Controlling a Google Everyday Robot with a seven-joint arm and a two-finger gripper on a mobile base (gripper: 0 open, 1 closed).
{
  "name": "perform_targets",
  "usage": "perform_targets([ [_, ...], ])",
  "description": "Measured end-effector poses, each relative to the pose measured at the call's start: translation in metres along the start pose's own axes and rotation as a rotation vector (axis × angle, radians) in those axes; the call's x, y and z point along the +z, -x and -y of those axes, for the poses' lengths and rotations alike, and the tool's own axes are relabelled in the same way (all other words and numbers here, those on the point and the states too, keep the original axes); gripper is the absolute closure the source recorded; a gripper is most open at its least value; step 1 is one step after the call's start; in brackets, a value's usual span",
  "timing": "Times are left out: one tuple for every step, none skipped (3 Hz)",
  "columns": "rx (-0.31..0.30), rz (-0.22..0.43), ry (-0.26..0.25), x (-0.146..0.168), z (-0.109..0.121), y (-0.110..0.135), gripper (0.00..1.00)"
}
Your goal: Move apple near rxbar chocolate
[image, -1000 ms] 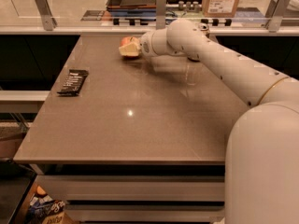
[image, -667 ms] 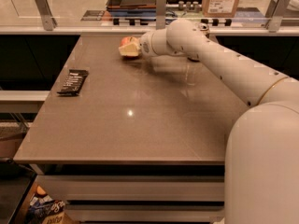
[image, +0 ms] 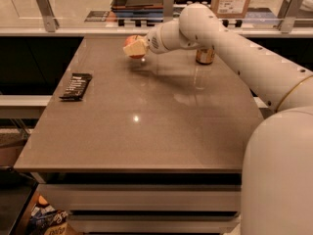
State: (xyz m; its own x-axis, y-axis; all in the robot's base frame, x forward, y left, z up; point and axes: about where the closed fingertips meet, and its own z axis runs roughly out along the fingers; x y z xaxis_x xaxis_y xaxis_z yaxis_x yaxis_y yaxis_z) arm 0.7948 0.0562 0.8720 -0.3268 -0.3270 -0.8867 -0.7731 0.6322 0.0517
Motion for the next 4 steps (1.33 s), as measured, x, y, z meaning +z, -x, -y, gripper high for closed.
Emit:
perform_targets([
  [-0.018,-0.015,0.025,-0.022,-0.022,0.007,1.0],
  [-0.049,-0.019,0.065,-0.037,-0.055,0.01,1.0],
  [-0.111,-0.048,0.12,-0.042,-0.096,0.009,1.0],
  [-0.185,-0.079,0.173,-0.043,-0.134,0.004,1.0],
])
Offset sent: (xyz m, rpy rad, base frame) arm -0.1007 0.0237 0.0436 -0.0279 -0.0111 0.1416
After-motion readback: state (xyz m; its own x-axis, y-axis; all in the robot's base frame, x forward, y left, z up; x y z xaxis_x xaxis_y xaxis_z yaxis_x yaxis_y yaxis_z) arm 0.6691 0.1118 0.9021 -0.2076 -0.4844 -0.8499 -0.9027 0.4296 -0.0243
